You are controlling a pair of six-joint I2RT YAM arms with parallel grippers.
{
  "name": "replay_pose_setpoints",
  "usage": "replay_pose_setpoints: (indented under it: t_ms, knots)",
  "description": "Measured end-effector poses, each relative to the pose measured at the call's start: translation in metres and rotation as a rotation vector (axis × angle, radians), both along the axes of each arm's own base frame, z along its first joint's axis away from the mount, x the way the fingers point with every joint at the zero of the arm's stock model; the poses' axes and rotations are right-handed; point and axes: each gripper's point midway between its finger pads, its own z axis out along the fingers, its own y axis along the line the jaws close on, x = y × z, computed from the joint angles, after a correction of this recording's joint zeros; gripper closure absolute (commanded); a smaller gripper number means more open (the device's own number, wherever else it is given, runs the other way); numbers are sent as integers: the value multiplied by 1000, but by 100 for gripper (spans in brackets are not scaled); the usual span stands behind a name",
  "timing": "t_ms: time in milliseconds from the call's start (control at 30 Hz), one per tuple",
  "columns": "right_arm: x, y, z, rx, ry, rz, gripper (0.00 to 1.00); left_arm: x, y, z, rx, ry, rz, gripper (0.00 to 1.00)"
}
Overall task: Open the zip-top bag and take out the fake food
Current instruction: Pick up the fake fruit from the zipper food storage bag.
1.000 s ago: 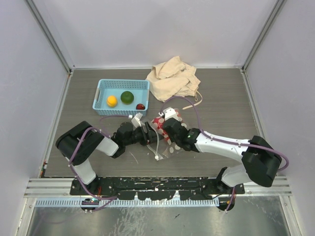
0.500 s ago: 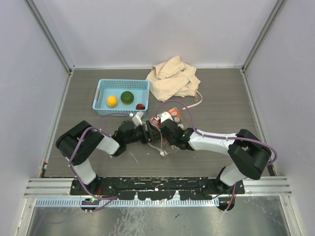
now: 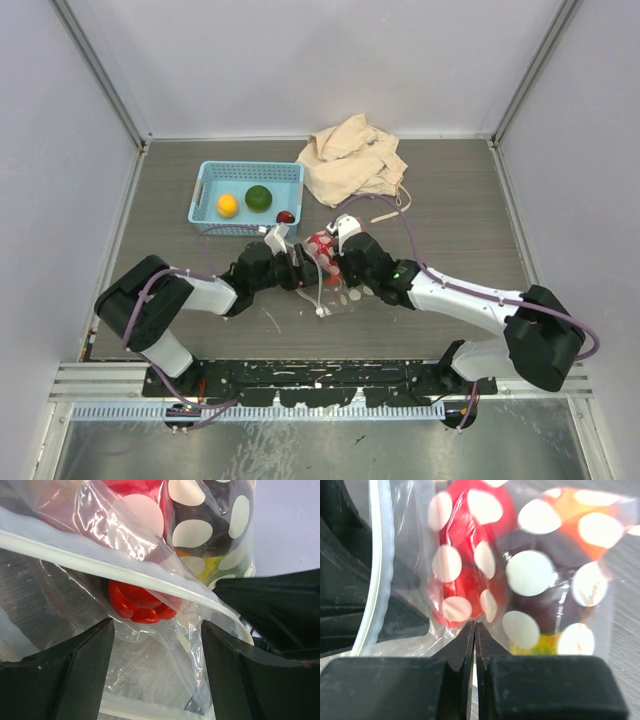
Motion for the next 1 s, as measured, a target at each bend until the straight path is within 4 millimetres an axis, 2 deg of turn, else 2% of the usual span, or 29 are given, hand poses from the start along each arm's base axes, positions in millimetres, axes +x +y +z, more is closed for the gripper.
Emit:
replay_pose_setpoints:
  t_ms: [67,133,500,867,1000]
  knots:
    - [7,-1,13,29,-40,-27,91,0,2,2,14,-16,-1,30]
    - [13,-1,17,41,-62,-49,91,1,4,2,36,-30,-4,32]
    - [35,5,-16,-41,1,-86,92,7,4,4,167,-162,-102,30]
    - [37,17,-22,77,110,-5,93,6,4,3,234,-345,-227,29]
    - [37,21,-20,127,140,24,93,5,4,-1,244,-351,-239,23]
